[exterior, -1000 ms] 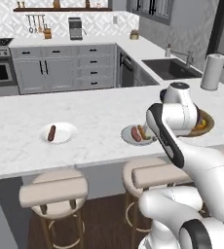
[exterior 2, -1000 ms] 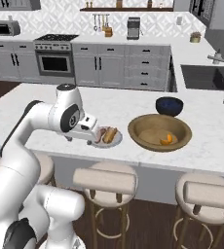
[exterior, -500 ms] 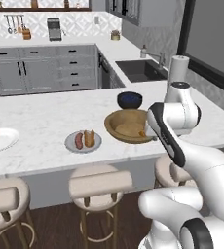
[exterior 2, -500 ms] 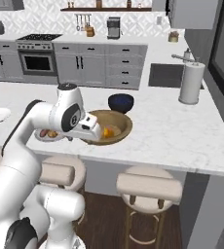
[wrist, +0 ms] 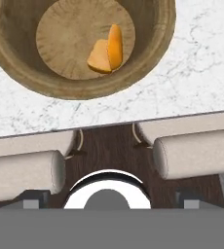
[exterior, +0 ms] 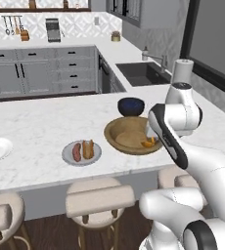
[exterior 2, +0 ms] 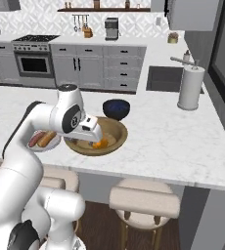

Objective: Place one bun and one sausage from the bowl on each plate.

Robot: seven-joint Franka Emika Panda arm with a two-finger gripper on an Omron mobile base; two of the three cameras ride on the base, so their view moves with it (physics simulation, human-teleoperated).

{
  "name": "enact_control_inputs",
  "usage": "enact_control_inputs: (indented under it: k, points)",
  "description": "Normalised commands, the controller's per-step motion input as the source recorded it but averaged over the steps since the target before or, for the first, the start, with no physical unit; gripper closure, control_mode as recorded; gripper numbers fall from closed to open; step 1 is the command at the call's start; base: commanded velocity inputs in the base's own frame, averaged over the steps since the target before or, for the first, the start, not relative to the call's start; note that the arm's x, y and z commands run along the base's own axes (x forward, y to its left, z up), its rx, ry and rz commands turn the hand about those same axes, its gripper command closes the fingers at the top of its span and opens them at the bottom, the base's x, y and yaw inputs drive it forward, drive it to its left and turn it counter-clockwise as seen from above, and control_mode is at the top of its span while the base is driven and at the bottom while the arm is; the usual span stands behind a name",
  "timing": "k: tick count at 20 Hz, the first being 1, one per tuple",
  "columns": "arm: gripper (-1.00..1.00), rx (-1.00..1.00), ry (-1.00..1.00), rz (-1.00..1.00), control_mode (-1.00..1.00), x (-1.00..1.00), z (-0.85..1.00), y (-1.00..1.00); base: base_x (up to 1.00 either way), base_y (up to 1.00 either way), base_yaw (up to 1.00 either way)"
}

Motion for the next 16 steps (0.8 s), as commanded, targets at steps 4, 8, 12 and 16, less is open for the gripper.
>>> enact_control_inputs:
  k: [4,8,12,16]
  points:
    - [-1.0,0.01,0.0,0.01,-1.0,0.33,0.0,-0.1,0.22,-0.1,0.01]
    - [-1.0,0.03,0.0,0.02,-1.0,0.98,-0.02,-0.19,0.0,0.0,0.0]
    - [-1.0,0.0,0.04,0.02,-1.0,0.95,-0.32,-0.04,0.0,0.0,0.0]
    - [-1.0,0.0,0.0,0.0,-1.0,0.63,-0.72,0.0,0.0,0.0,0.0]
